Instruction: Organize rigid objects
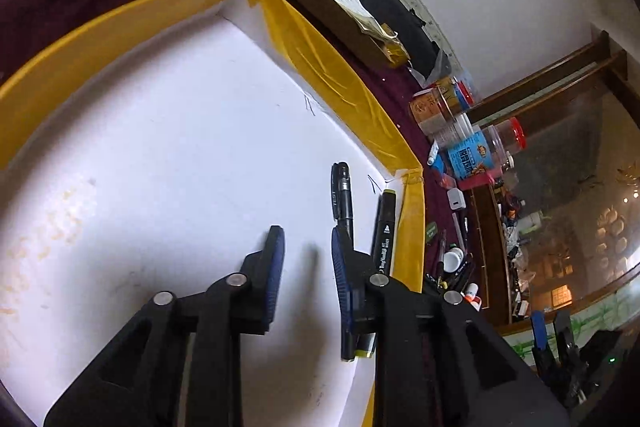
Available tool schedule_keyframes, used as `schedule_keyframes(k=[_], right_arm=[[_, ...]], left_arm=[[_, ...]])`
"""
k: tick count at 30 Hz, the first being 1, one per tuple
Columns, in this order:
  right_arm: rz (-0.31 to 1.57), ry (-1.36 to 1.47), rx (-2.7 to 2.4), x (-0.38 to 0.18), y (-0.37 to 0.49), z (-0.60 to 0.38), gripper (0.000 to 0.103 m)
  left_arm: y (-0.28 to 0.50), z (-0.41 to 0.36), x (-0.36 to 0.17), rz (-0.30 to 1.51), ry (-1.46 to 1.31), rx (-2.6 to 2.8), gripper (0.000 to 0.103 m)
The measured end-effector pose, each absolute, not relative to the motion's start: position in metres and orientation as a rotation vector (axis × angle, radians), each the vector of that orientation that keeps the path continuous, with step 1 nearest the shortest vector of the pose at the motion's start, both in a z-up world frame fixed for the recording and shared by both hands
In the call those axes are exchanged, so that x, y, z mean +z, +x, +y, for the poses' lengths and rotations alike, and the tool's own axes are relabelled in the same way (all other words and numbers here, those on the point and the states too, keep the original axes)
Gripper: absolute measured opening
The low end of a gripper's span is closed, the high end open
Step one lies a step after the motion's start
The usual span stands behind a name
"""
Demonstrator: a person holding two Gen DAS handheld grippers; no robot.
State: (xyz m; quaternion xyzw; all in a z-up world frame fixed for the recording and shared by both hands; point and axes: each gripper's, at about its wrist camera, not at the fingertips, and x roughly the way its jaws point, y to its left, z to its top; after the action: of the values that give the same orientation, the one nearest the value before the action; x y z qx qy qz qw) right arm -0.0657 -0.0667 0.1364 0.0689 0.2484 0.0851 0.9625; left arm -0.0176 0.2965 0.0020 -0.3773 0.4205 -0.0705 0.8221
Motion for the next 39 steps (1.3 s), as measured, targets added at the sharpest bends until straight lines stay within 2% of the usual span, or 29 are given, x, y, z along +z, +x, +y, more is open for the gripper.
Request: schedule_keyframes(k=[3,5,6,7,9,13,18,26,27,29,30,31,32,33,38,39], right_arm=[[0.606,0.263,0.091,0.125,-0.052,-0.129,0.102],[0.626,0.325,0.042,0.113,-0.050,-0.160,0.102],[0.630,0.342,0.011,0.107,-0.049,-0.174,0.102],[0.634,0.348,-0.010,0.102,-0.048,-0.184,0.102],[0.650,0.371,-0.035,0.086,-0.042,-0.197,0.101],[0.675,0.402,-0.031,0.060,-0.037,-0.209,0.101],[0.674,0.441,-0.015,0.047,-0.042,-0.217,0.101],[0.690,0.444,0.009,0.044,-0.044,-0.214,0.101],[0.693,0.443,0.013,0.043,-0.044,-0.213,0.101],[0.697,0.444,0.019,0.043,-0.044,-0.213,0.101],[0.700,0.448,0.022,0.042,-0.044,-0.213,0.101],[0.705,0.451,0.025,0.041,-0.043,-0.213,0.101],[0.710,0.454,0.026,0.041,-0.042,-0.214,0.101],[0.716,0.458,0.027,0.040,-0.041,-0.214,0.101],[0.727,0.487,0.028,0.038,-0.040,-0.218,0.101],[0.733,0.490,0.028,0.037,-0.039,-0.218,0.101]], left_arm=[[-0.027,0.286,0.025,0.849,-0.738,-0.160,0.021],[-0.034,0.267,0.048,0.813,-0.679,-0.195,0.025],[-0.037,0.250,0.063,0.789,-0.624,-0.219,0.033],[-0.038,0.240,0.070,0.780,-0.589,-0.229,0.047],[-0.040,0.201,0.088,0.770,-0.453,-0.257,0.055],[-0.036,0.135,0.091,0.799,-0.221,-0.340,0.055],[-0.023,0.066,0.066,0.852,0.084,-0.394,0.055],[0.002,0.030,0.023,0.945,0.301,-0.388,0.054],[-0.001,0.025,0.021,0.913,0.349,-0.374,0.054],[-0.011,0.017,0.017,0.905,0.418,-0.373,0.051],[-0.019,0.016,0.020,0.912,0.416,-0.404,0.040],[-0.023,0.015,0.021,0.941,0.397,-0.448,0.015],[-0.026,0.015,0.019,0.994,0.368,-0.494,0.011],[-0.032,0.015,0.018,1.026,0.356,-0.515,0.010],[-0.058,0.015,0.045,0.884,0.407,-0.522,0.011],[-0.057,0.017,0.050,0.861,0.401,-0.515,0.017]])
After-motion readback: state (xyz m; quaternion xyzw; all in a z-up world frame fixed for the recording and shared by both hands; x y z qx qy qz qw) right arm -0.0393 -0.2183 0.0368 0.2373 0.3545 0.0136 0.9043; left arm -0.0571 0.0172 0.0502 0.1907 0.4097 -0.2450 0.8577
